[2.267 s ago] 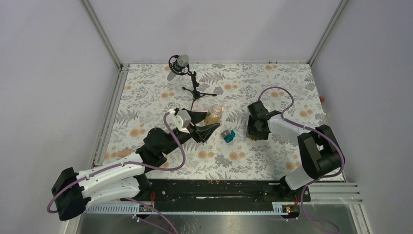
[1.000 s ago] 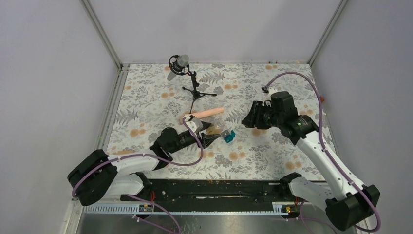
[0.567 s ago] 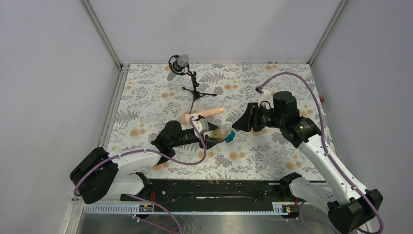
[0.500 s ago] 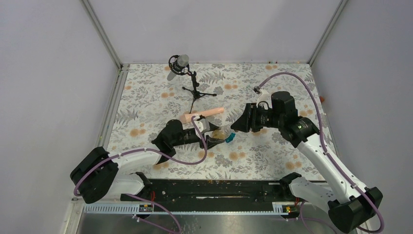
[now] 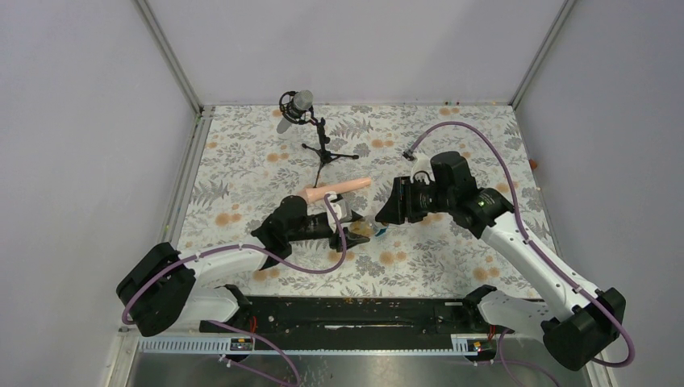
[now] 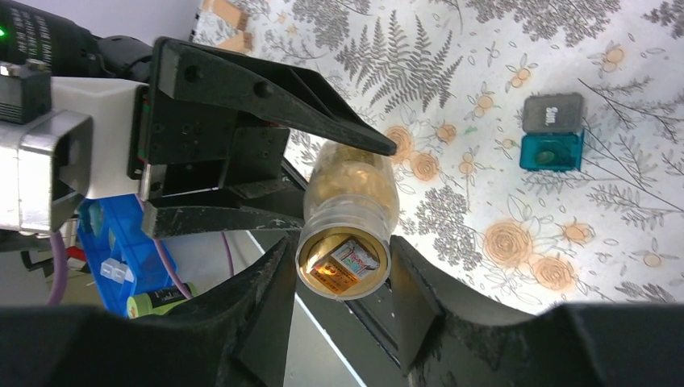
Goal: Sort the pills into containers
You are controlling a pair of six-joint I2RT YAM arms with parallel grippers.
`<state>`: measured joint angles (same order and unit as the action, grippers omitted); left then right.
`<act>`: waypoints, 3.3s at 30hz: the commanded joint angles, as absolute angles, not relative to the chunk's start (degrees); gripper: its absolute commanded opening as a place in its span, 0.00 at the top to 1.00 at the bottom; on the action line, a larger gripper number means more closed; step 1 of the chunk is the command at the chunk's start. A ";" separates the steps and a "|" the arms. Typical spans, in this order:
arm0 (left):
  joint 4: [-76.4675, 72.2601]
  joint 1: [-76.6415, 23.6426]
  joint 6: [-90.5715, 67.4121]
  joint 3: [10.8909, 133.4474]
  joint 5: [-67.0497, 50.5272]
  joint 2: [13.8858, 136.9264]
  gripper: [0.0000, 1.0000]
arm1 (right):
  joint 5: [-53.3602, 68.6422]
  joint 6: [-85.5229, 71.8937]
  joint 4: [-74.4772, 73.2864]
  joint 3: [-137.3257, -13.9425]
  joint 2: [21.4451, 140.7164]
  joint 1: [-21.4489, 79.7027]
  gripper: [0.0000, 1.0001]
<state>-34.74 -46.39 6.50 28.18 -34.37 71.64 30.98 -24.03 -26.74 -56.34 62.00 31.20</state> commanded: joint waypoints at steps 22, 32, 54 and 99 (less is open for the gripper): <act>-40.43 -46.22 5.81 30.94 -37.36 70.13 1.00 | 32.41 -23.44 -25.65 -56.40 62.63 33.12 0.58; -40.61 -46.38 5.64 31.76 -40.45 70.93 1.00 | 33.96 -19.37 -26.48 -54.74 64.01 34.01 0.57; -61.50 -47.16 -2.36 27.00 -30.53 73.77 1.00 | 5.50 -37.67 -20.79 -50.17 62.83 41.79 0.59; -58.87 -47.79 1.47 21.62 -29.38 69.17 1.00 | 7.92 -31.40 -26.05 -64.01 62.69 41.98 0.07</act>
<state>-53.74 -47.57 1.06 21.34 -28.69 70.94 8.54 -33.95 -27.49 -61.06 63.48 41.67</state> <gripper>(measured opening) 0.525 0.928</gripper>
